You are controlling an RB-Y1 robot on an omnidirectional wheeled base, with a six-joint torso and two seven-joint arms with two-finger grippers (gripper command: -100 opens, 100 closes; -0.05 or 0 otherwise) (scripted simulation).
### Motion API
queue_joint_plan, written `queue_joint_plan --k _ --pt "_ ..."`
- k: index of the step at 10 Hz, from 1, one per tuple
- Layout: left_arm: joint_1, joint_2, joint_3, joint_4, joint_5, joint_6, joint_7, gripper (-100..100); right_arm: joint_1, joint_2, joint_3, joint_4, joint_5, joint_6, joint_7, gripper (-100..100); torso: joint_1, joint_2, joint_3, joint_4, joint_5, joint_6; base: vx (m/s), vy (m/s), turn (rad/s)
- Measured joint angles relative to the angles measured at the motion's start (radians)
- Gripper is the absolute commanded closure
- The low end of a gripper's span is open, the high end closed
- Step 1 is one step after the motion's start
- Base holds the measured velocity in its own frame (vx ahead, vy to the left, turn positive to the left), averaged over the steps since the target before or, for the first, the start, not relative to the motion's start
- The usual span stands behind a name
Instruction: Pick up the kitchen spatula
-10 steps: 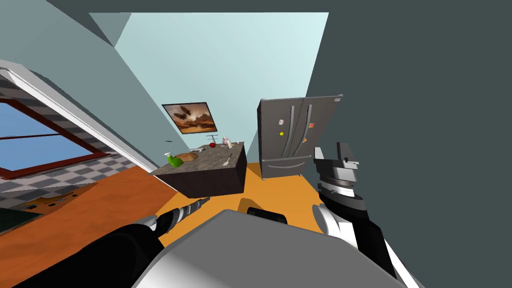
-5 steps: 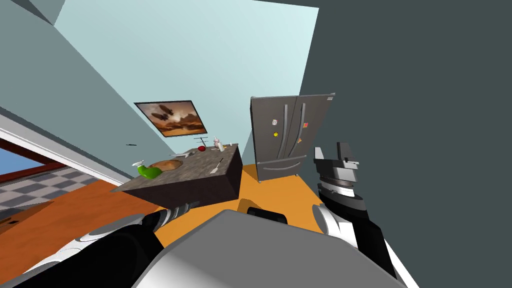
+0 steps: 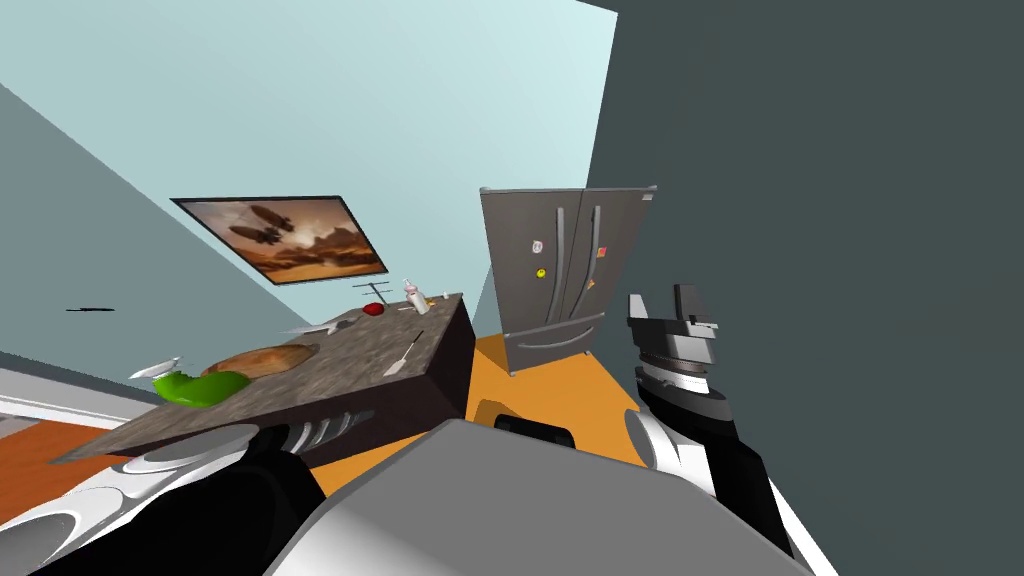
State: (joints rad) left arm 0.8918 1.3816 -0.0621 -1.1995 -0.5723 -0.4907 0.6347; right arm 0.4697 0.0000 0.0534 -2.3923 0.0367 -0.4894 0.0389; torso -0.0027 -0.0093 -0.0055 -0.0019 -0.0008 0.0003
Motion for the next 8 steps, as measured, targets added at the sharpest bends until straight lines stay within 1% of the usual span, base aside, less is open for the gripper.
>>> queue_joint_plan --k 1,2,3,4,5,6,7,8 --pt "0.004 0.015 -0.003 0.026 -0.007 -0.012 0.003 -100 0.0 0.0 0.0 0.0 0.0 0.0 0.0 0 0.001 -0.001 0.0 0.0 0.0 0.001 0.273 0.06 -0.236" --pt "0.028 0.044 -0.003 0.028 -0.013 -0.011 0.016 -100 0.0 0.0 0.0 0.0 0.0 0.0 0.0 0 0.004 -0.006 -0.003 -0.001 0.001 0.001 0.215 0.039 -0.081" --pt "0.036 0.06 0.0 0.037 -0.014 -0.015 0.024 -100 0.0 0.0 0.0 0.0 0.0 0.0 0.0 0 0.002 -0.004 -0.002 -0.001 0.001 0.0 0.216 0.017 -0.151" --pt "0.036 0.069 -0.006 0.058 -0.021 -0.025 0.026 -100 0.0 0.0 0.0 0.0 0.0 0.0 0.0 0 0.001 -0.004 -0.002 -0.001 0.0 0.001 0.264 0.058 -0.219" --pt "0.039 0.084 -0.015 0.07 -0.03 -0.029 0.034 -100 0.0 0.0 0.0 0.0 0.0 0.0 0.0 0 0.003 -0.007 -0.004 -0.001 0.001 0.001 0.295 0.121 -0.195" --pt "0.035 0.095 -0.026 0.089 -0.038 -0.039 0.04 -100 0.0 0.0 0.0 0.0 0.0 0.0 0.0 0 0.007 -0.009 -0.005 -0.002 0.002 0.001 0.259 0.172 -0.135" --pt "0.033 0.098 -0.035 0.101 -0.044 -0.047 0.043 -100 0.0 0.0 0.0 0.0 0.0 0.0 0.0 0 0.01 -0.007 -0.004 -0.002 0.002 0.0 0.184 0.148 -0.1" --pt "0.048 0.103 -0.032 0.097 -0.044 -0.047 0.044 -100 0.0 0.0 0.0 0.0 0.0 0.0 0.0 0 0.009 -0.004 -0.002 -0.001 0.002 0.0 0.072 0.06 -0.026"
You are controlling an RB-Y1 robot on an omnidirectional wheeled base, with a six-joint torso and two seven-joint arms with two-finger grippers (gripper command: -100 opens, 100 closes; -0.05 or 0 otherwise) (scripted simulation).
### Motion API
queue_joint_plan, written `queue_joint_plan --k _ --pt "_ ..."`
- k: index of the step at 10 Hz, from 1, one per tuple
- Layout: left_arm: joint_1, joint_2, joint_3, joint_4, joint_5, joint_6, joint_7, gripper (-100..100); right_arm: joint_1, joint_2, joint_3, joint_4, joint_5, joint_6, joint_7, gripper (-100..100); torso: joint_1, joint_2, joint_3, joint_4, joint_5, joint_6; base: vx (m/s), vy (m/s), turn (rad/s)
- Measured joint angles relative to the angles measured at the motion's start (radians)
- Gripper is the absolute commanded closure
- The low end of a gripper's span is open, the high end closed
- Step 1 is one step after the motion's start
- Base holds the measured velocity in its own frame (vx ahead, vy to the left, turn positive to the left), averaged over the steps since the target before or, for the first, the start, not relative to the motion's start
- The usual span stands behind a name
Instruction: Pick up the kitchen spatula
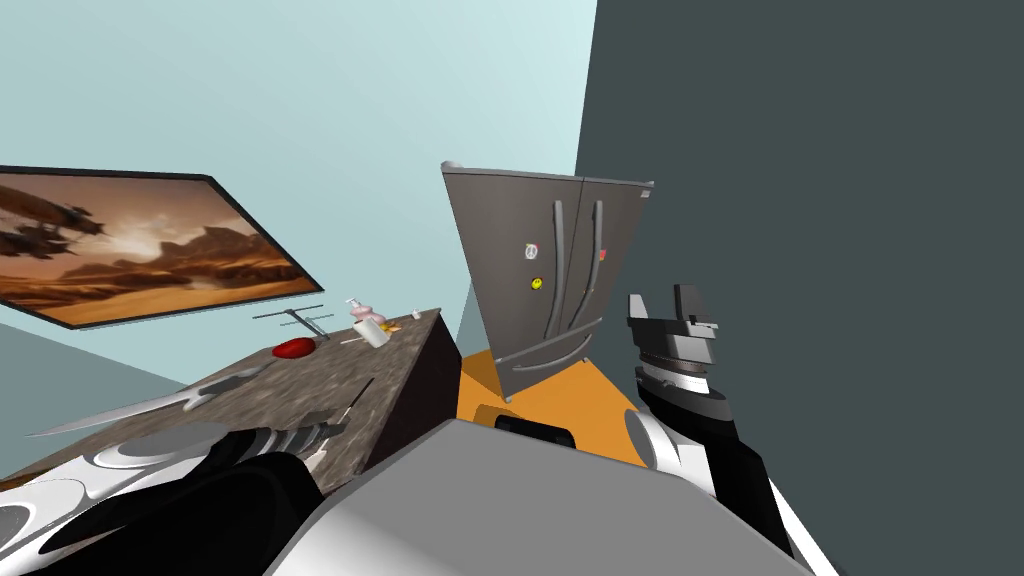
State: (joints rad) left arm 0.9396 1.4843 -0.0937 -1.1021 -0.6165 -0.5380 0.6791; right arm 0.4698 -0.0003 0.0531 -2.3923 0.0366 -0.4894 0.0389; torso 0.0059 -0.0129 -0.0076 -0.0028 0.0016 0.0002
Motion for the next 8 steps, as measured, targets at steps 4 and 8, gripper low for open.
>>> queue_joint_plan --k 4,8 --pt "0.013 0.005 -0.019 -0.042 0.025 0.04 -0.012 -100 0.0 0.0 0.0 0.0 0.0 0.0 0.0 0 -0.007 0.014 0.008 0.003 -0.002 -0.001 0.017 0.041 0.008" --pt "0.033 0.014 -0.052 -0.11 0.073 0.114 -0.037 -100 0.0 0.0 0.0 0.0 0.0 0.0 0.0 0 -0.008 0.014 0.008 0.003 -0.002 -0.001 0.019 0.043 0.009"
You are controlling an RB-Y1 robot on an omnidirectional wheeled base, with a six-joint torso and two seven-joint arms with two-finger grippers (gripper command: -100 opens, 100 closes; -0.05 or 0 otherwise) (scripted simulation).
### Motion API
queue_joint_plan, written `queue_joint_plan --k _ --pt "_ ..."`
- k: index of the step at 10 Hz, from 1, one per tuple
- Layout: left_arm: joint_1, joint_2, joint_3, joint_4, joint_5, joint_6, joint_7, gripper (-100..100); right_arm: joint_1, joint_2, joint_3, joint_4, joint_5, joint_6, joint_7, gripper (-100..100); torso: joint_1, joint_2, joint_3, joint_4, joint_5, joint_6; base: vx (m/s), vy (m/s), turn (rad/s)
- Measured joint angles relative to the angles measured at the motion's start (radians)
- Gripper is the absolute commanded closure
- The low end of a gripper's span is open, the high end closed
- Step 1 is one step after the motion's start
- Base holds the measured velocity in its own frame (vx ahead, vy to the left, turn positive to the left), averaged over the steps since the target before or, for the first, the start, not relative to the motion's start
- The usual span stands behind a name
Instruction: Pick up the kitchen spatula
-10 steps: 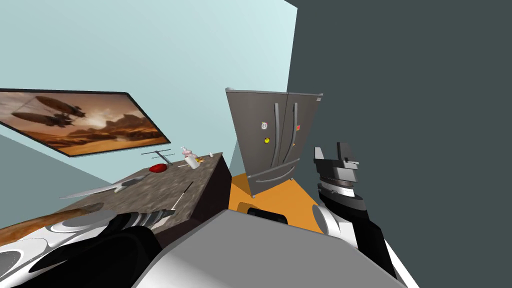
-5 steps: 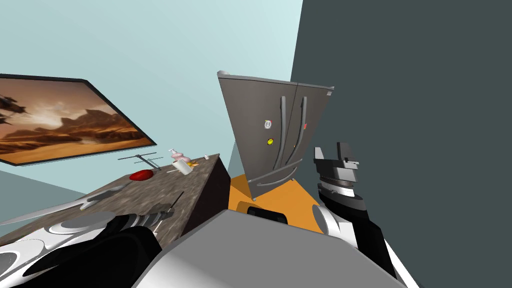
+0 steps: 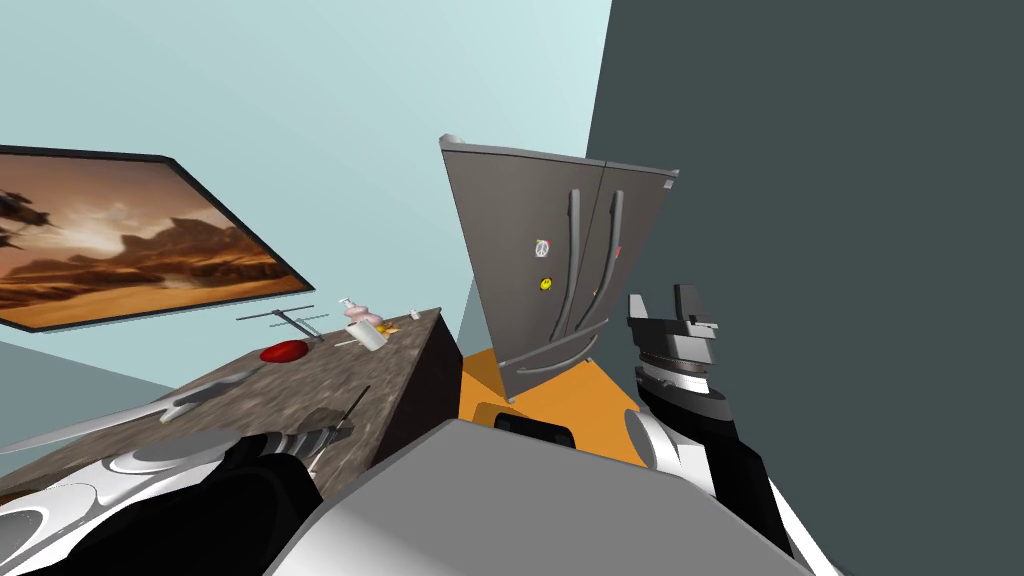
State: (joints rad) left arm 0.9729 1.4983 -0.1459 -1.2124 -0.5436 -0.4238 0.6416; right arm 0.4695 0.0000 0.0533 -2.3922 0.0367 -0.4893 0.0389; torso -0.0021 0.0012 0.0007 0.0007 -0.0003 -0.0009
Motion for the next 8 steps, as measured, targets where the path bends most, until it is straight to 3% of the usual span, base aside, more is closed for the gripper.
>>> queue_joint_plan --k 3,4,8 --pt "0.026 0.011 -0.016 -0.056 0.038 0.056 -0.019 -100 0.0 0.0 0.0 0.0 0.0 0.0 0.0 0 0.004 -0.001 -0.001 0.0 0.005 0.001 0.014 0.031 0.006" --pt "0.026 0.011 -0.017 -0.058 0.04 0.06 -0.02 100 0.0 0.0 0.0 0.0 0.0 0.0 0.0 0 0.004 -0.001 -0.001 0.0 0.006 0.001 0.0 0.0 0.0" --pt "0.026 0.011 -0.017 -0.058 0.04 0.059 -0.019 100 0.0 0.0 0.0 0.0 0.0 0.0 0.0 0 0.005 0.0 0.0 0.0 0.006 0.001 0.0 0.0 0.0"
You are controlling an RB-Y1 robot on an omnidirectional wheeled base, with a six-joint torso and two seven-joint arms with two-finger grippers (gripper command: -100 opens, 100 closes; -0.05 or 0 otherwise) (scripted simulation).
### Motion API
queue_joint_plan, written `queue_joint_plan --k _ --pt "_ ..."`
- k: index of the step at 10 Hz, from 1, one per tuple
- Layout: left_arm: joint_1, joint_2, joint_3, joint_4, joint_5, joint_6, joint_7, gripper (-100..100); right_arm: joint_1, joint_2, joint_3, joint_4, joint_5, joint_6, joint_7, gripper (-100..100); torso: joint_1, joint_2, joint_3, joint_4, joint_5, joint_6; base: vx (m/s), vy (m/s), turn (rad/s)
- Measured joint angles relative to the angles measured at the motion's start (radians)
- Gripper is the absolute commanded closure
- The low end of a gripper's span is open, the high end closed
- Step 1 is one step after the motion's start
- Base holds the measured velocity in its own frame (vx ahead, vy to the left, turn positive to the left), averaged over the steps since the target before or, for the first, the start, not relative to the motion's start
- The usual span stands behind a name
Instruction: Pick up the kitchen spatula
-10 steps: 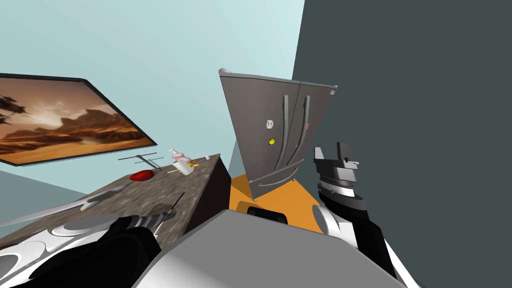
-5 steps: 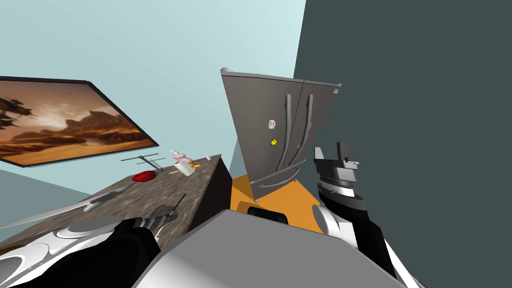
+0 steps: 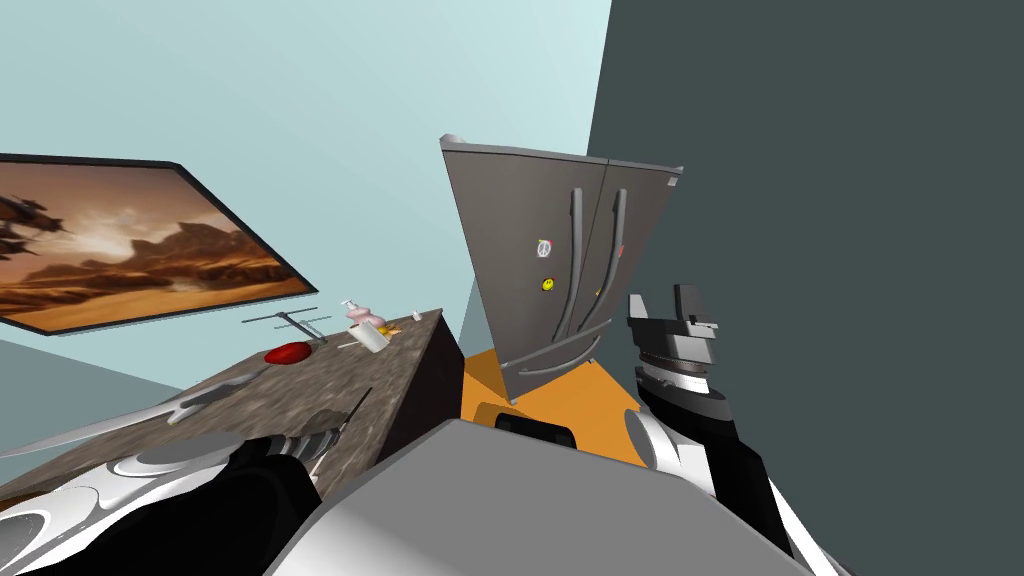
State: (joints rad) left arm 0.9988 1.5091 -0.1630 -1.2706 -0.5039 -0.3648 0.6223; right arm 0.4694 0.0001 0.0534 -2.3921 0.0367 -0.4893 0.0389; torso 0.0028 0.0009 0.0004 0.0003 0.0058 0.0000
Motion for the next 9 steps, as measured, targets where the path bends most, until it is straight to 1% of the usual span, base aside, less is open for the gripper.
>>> queue_joint_plan --k 1,2,3,5,7,9 --pt "0.0 0.0 0.0 0.0 0.0 0.0 0.0 0 0.0 0.0 0.0 0.0 0.0 0.0 0.0 0 0.0 0.0 0.0 0.0 0.0 0.0 0.0 0.0 0.0" --pt "0.0 0.0 0.0 0.0 0.0 0.0 0.0 100 0.0 0.0 0.0 0.0 0.0 0.0 0.0 0 0.0 0.0 0.0 0.0 0.0 0.0 -0.02 -0.043 -0.021" --pt "-0.012 -0.004 0.006 0.024 -0.017 -0.02 0.007 100 0.0 0.0 0.0 0.0 0.0 0.0 0.0 0 -0.002 0.001 0.0 0.0 -0.001 0.0 -0.032 -0.07 -0.019" --pt "-0.024 -0.013 0.028 0.069 -0.045 -0.067 0.02 100 0.0 0.0 0.0 0.0 0.0 0.0 0.0 0 -0.005 0.002 0.001 0.0 -0.001 0.0 -0.018 -0.057 -0.004" --pt "-0.027 -0.015 0.048 0.097 -0.067 -0.102 0.033 100 0.0 0.0 0.0 0.0 0.0 0.0 0.0 0 -0.003 0.002 0.001 0.0 -0.001 0.0 -0.022 -0.039 -0.011" --pt "-0.045 -0.017 0.059 0.135 -0.092 -0.139 0.047 100 0.0 0.0 0.0 0.0 0.0 0.0 0.0 0 -0.004 0.001 0.001 0.0 -0.001 0.0 -0.015 -0.047 -0.009"
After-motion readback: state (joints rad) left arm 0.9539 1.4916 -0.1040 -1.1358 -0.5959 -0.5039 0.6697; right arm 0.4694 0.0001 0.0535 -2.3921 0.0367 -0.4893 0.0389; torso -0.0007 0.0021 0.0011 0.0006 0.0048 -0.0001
